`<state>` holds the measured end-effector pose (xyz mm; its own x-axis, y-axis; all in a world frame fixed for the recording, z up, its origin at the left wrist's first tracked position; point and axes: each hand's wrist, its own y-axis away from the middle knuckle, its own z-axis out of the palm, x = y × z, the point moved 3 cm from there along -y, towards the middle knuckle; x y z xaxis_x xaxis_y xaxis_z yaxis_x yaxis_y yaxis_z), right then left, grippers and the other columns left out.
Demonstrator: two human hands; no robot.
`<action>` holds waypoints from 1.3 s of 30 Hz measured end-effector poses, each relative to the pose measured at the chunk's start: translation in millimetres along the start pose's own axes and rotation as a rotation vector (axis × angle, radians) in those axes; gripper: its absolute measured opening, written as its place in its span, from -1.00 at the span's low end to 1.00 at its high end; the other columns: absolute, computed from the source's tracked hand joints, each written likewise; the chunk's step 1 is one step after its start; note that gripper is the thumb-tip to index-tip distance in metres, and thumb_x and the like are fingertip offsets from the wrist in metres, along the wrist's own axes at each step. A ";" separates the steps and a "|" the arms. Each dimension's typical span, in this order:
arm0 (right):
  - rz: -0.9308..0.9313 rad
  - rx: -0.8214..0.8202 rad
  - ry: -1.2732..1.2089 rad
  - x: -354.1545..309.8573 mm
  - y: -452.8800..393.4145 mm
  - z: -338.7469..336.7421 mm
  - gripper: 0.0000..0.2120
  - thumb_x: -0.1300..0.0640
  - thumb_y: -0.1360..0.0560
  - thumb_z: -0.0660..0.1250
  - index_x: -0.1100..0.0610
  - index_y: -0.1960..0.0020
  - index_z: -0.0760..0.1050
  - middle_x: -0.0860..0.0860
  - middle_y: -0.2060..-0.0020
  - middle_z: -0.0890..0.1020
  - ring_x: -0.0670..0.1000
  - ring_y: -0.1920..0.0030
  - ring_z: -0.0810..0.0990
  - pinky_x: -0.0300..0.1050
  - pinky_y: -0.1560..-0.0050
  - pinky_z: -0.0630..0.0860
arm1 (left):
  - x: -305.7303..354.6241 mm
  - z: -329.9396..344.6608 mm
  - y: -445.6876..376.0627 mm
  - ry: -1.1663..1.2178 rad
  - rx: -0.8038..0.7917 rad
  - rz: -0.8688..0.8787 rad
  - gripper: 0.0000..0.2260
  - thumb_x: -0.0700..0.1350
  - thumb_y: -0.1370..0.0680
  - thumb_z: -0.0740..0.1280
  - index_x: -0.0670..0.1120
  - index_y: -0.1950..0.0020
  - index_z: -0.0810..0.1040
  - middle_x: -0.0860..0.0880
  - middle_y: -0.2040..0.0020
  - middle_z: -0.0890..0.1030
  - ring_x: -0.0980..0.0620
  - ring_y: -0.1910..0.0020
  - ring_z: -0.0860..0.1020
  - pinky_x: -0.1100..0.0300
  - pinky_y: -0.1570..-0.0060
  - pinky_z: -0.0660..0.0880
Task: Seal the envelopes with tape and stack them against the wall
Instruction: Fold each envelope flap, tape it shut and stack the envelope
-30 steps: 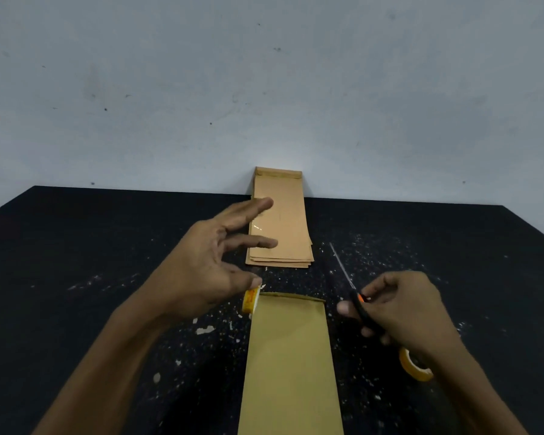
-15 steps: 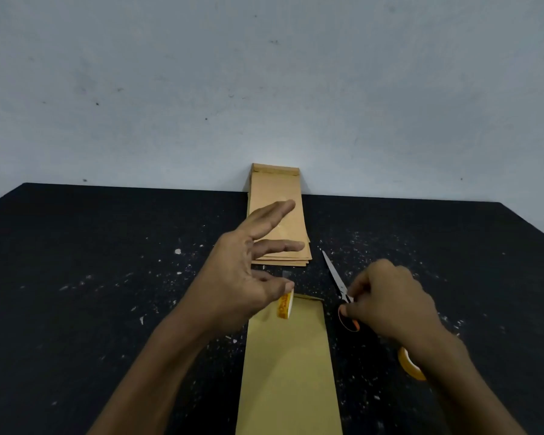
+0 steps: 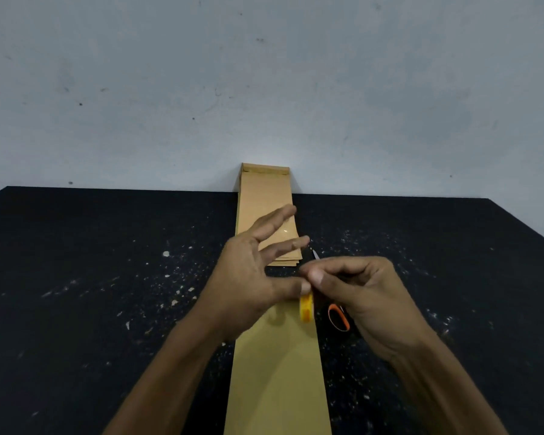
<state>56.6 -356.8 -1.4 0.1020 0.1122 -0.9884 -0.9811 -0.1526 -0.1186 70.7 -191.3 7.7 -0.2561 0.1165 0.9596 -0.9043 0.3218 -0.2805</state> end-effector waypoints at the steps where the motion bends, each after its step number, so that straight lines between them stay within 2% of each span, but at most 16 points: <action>1: -0.031 0.046 -0.021 0.0 0.5 0.8 -0.86 0.21 -0.38 0.44 0.25 0.14 0.72 0.21 0.15 0.73 0.09 0.11 0.71 -0.17 0.07 0.62 | -0.7 -1.2 -1.4 0.070 0.063 -0.004 -0.11 -0.43 -0.27 0.56 -0.04 -0.52 0.33 0.18 -0.50 0.35 0.08 -0.30 0.55 -0.06 -0.03 0.64; 4: -0.080 0.190 -0.033 1.2 -0.2 -0.1 -0.89 0.20 -0.42 0.43 0.18 0.10 0.73 0.14 0.17 0.74 0.03 0.14 0.71 -0.20 0.09 0.61 | -3.5 -3.8 -5.7 0.157 0.249 -0.014 -0.15 -0.30 -0.21 0.56 -0.06 -0.48 0.40 0.15 -0.45 0.42 0.04 -0.28 0.58 -0.09 -0.04 0.64; 6: -0.069 0.275 -0.024 0.7 -3.7 -4.2 -0.91 0.25 -0.46 0.44 0.22 0.07 0.71 0.13 0.21 0.74 0.00 0.21 0.70 -0.22 0.13 0.61 | -6.7 -6.7 -4.8 0.072 0.328 -0.007 -0.25 -0.16 -0.23 0.59 -0.01 -0.41 0.48 0.17 -0.39 0.48 0.08 -0.23 0.60 -0.06 -0.05 0.64; 9: -0.035 0.319 0.052 1.1 -10.2 -7.4 -0.93 0.27 -0.50 0.44 0.22 0.07 0.70 0.12 0.26 0.73 0.00 0.26 0.69 -0.22 0.19 0.61 | -12.6 -7.8 -1.0 -0.297 0.321 -0.004 -0.51 0.19 -0.22 0.61 0.13 -0.10 0.63 0.22 -0.37 0.48 0.19 -0.20 0.58 0.09 -0.07 0.62; 12: 0.042 0.345 0.045 8.1 -18.1 -4.5 -0.95 0.28 -0.50 0.43 0.23 0.08 0.68 0.16 0.31 0.71 0.05 0.30 0.69 -0.13 0.27 0.64 | -22.8 0.8 -1.3 -0.627 0.258 -0.061 -0.50 0.39 -0.14 0.48 0.15 0.05 0.64 0.22 -0.44 0.39 0.20 -0.36 0.40 -0.03 -0.19 0.53; 14: 0.110 0.363 0.037 14.6 -23.5 -1.4 -0.94 0.27 -0.51 0.43 0.25 0.08 0.67 0.17 0.33 0.70 0.05 0.34 0.68 -0.08 0.30 0.64 | -28.1 7.1 -4.0 -0.772 0.226 -0.072 -0.50 0.34 -0.17 0.51 0.13 0.00 0.62 0.19 -0.49 0.34 0.16 -0.41 0.34 -0.01 -0.25 0.44; 17: 0.187 0.384 0.004 23.2 -32.8 -0.4 -0.90 0.26 -0.52 0.42 0.30 0.08 0.67 0.19 0.32 0.69 -0.03 0.41 0.62 -0.20 0.40 0.57 | -38.0 4.5 -9.6 -0.876 0.252 -0.078 -0.61 0.08 -0.33 0.58 0.02 -0.08 0.59 0.12 -0.51 0.32 0.07 -0.41 0.38 0.06 -0.25 0.40; 21: 0.254 0.386 -0.012 31.2 -44.9 -5.8 -0.93 0.27 -0.51 0.44 0.26 0.11 0.67 0.16 0.30 0.72 -0.02 0.40 0.66 -0.24 0.46 0.51 | -46.1 1.1 -13.4 -0.886 0.270 -0.048 -0.85 0.03 -0.47 0.49 -0.04 0.11 0.66 0.08 -0.49 0.37 0.03 -0.32 0.46 0.03 -0.12 0.54; 23: 0.263 0.374 0.139 35.8 -50.1 -10.7 -0.94 0.25 -0.50 0.47 0.21 0.15 0.69 0.12 0.30 0.73 -0.04 0.42 0.65 -0.24 0.48 0.46 | -46.8 -0.4 -15.2 -0.907 0.303 -0.068 -0.85 0.02 -0.49 0.45 -0.06 0.12 0.67 0.07 -0.48 0.38 0.04 -0.30 0.47 0.11 -0.08 0.49; 25: 0.251 0.355 0.400 42.6 -55.7 -14.9 -0.91 0.20 -0.48 0.49 0.11 0.20 0.71 0.05 0.28 0.73 -0.04 0.40 0.64 -0.16 0.38 0.53 | -46.7 -2.1 -18.3 -0.944 0.322 -0.101 -0.86 0.02 -0.50 0.43 -0.05 0.13 0.67 0.07 -0.48 0.37 0.03 -0.29 0.48 0.09 -0.06 0.49; 28: 0.254 0.313 0.736 51.7 -65.9 -14.9 -0.92 0.10 -0.46 0.52 -0.03 0.21 0.72 -0.01 0.24 0.70 -0.01 0.23 0.65 0.00 0.14 0.66 | -48.2 -2.3 -23.8 -1.071 0.275 -0.154 -0.82 0.08 -0.51 0.42 -0.02 0.15 0.67 0.09 -0.50 0.34 0.05 -0.27 0.48 0.13 0.08 0.45; 30: 0.294 0.299 0.903 54.6 -72.8 -12.9 -0.96 0.08 -0.44 0.53 -0.05 0.18 0.72 0.02 0.18 0.68 0.04 0.16 0.65 0.02 0.12 0.67 | -48.4 -0.3 -26.8 -1.151 0.220 -0.192 -0.81 0.11 -0.52 0.41 0.00 0.11 0.67 0.10 -0.51 0.30 0.05 -0.30 0.45 0.10 0.07 0.42; 35: 0.306 0.281 1.092 54.9 -82.7 -9.3 -0.83 0.12 -0.42 0.48 0.05 -0.02 0.66 0.11 0.04 0.62 0.14 0.07 0.61 0.06 0.04 0.66 | -47.9 4.8 -30.7 -1.248 0.162 -0.198 -0.81 0.09 -0.55 0.37 0.00 0.02 0.67 0.07 -0.52 0.28 0.02 -0.29 0.45 0.00 -0.06 0.52; 39: 0.282 0.323 1.155 49.5 -84.4 -13.3 -0.80 0.16 -0.39 0.54 0.12 0.04 0.58 0.11 0.07 0.56 0.12 0.04 0.57 0.07 0.06 0.63 | -50.1 3.6 -30.8 -1.239 0.142 -0.183 -0.80 0.09 -0.55 0.37 0.01 -0.05 0.66 0.07 -0.51 0.29 0.01 -0.29 0.45 -0.01 -0.07 0.53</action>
<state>146.7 -351.4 -41.6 -0.1955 -0.8442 -0.4991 -0.9712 0.2375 -0.0213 110.1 -210.5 -31.7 -0.2015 -0.9015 0.3829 -0.9693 0.1272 -0.2106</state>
